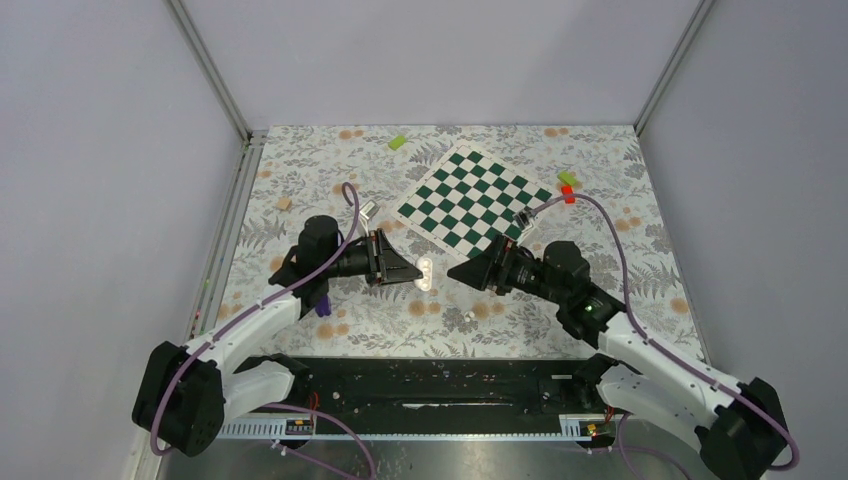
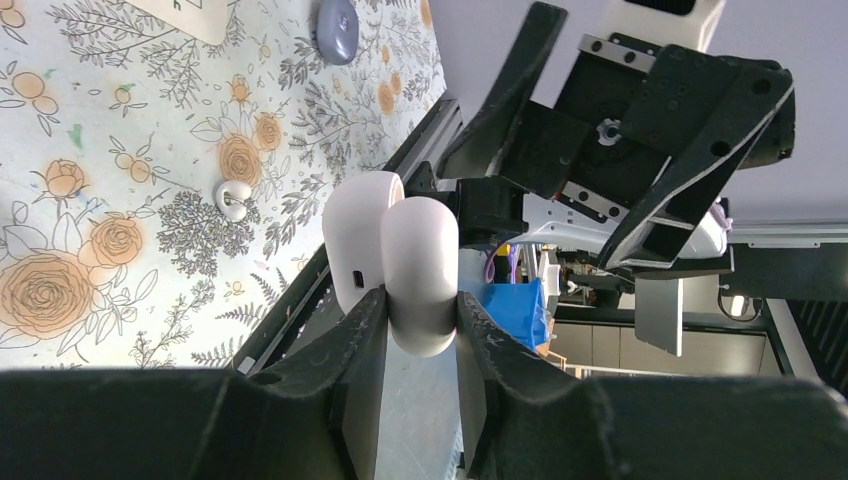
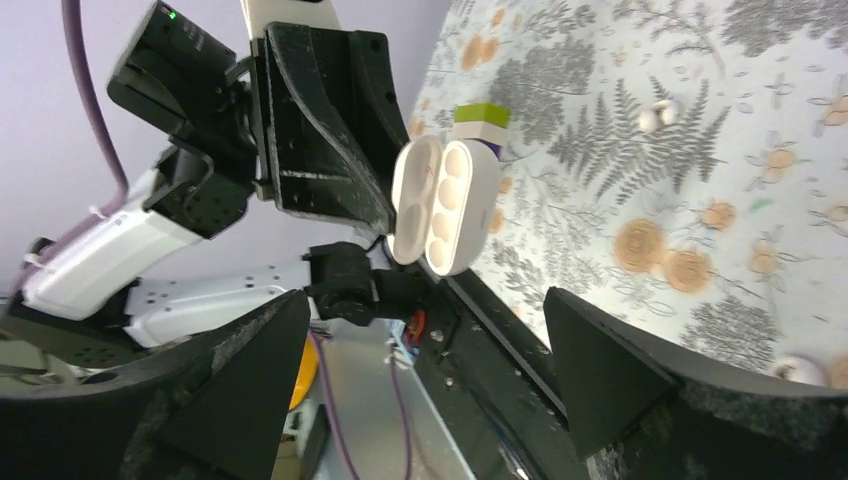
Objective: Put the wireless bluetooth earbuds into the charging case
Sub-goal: Pass from the right arm to the left
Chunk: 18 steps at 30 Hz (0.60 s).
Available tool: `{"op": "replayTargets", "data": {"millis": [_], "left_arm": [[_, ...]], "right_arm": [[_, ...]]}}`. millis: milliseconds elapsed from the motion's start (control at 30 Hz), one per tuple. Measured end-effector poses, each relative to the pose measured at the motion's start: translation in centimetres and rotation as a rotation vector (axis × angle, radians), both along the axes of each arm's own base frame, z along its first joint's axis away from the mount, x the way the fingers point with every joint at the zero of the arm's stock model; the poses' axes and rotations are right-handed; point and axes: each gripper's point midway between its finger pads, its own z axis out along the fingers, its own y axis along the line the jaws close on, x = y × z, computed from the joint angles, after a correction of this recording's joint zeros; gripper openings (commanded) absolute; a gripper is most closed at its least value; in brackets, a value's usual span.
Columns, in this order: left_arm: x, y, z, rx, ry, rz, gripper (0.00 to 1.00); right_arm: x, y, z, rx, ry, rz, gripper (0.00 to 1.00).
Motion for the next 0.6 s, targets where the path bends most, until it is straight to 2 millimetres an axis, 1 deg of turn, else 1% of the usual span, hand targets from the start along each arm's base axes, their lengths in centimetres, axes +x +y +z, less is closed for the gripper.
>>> {"op": "replayTargets", "data": {"millis": [100,167,233,300,367,400,500,533,600], "left_arm": [[0.3,0.2,-0.3,0.006,0.004,0.007,0.0],[0.4,0.3,-0.5,0.012,0.007,0.011,0.0],[0.5,0.4,-0.6,0.016,0.009,0.01,0.0],[0.6,0.5,-0.7,0.025,0.012,0.007,0.0],[0.8,0.6,-0.7,0.036,0.017,0.001,0.0],[0.8,0.6,-0.7,0.041,0.016,-0.003,0.0],[1.0,0.6,-0.6,0.055,0.014,-0.012,0.0],[1.1,0.6,-0.6,0.058,0.011,-0.013,0.0],[1.1,0.7,-0.6,0.06,0.009,-0.013,0.0]], "right_arm": [[-0.3,-1.4,0.0,-0.063,-0.038,-0.036,0.88],[-0.3,-2.8,-0.7,-0.139,-0.063,-0.077,0.77],[-0.3,-4.2,-1.8,-0.215,-0.074,-0.117,0.7],[-0.4,-5.7,-4.0,-0.321,-0.047,-0.151,0.67],[-0.9,-7.0,-7.1,-0.463,0.012,-0.168,0.66],[-1.5,-7.3,-8.8,-0.536,0.046,-0.156,0.66],[-3.4,-7.6,-12.8,-0.708,0.114,-0.097,0.59],[-3.8,-7.7,-14.0,-0.755,0.134,-0.083,0.58],[-4.0,-8.0,-15.4,-0.811,0.162,-0.082,0.55]]}}
